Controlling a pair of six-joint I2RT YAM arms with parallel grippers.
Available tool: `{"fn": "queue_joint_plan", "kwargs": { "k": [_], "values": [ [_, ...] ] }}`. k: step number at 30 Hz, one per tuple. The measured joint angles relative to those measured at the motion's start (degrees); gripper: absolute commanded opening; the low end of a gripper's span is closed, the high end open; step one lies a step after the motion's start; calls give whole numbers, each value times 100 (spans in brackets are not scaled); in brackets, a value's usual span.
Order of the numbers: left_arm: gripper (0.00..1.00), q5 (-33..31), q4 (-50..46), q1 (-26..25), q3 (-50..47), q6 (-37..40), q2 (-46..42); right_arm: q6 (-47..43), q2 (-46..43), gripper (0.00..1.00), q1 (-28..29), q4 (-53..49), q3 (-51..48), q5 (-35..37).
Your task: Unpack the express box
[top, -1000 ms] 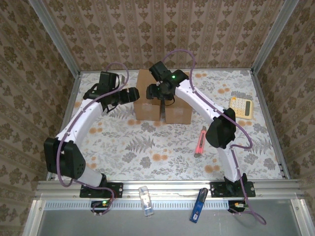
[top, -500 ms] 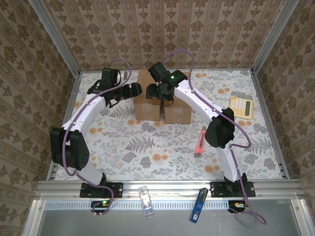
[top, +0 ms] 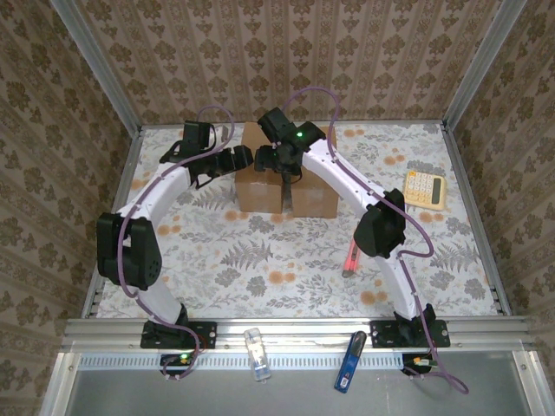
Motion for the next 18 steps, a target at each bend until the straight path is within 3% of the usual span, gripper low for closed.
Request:
{"fn": "queue_joint_plan", "kwargs": {
  "k": [8, 18],
  "values": [
    [65, 345, 603, 24, -455, -295, -31, 0, 35, 65, -4, 0, 31, -31],
    [61, 236, 599, -66, -1200, -356, -831, -44, 52, 55, 11, -105, 33, -46]
  ]
}}
